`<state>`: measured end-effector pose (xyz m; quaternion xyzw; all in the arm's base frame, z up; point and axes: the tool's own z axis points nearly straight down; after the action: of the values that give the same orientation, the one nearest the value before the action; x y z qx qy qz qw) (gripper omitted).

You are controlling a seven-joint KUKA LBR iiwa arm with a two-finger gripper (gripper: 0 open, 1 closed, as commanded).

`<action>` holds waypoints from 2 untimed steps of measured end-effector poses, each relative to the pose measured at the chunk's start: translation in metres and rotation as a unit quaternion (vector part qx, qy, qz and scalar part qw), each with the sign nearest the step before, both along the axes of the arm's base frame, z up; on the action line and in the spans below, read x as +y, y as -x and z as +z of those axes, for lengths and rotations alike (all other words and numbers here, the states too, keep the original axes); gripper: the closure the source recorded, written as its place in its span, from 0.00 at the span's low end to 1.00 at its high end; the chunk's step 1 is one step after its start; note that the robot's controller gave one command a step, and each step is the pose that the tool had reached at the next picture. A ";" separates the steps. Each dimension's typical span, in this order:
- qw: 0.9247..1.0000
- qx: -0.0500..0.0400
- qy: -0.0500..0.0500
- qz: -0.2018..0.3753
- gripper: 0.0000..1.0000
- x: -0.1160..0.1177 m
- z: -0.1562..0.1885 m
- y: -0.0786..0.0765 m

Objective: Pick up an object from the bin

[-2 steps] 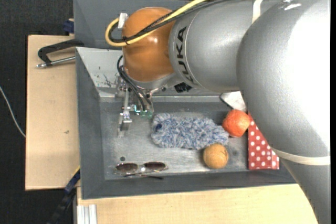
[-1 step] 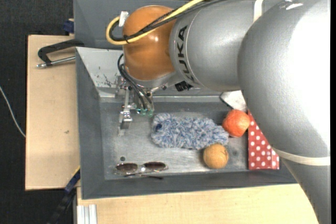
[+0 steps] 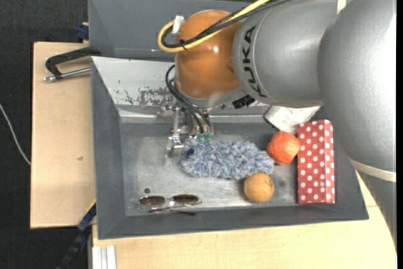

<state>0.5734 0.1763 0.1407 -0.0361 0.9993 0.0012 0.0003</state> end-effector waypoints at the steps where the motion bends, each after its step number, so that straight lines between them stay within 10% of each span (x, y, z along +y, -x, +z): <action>1: 1.000 -0.002 0.000 -0.014 0.00 -0.052 -0.011 -0.005; 2: 0.991 -0.002 0.000 0.136 1.00 -0.092 -0.031 -0.030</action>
Offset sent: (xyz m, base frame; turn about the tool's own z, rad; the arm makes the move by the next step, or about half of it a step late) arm 0.0289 -0.0928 -0.0322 -0.2738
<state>0.6034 0.0846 0.1097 -0.1715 0.9852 0.0009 0.0024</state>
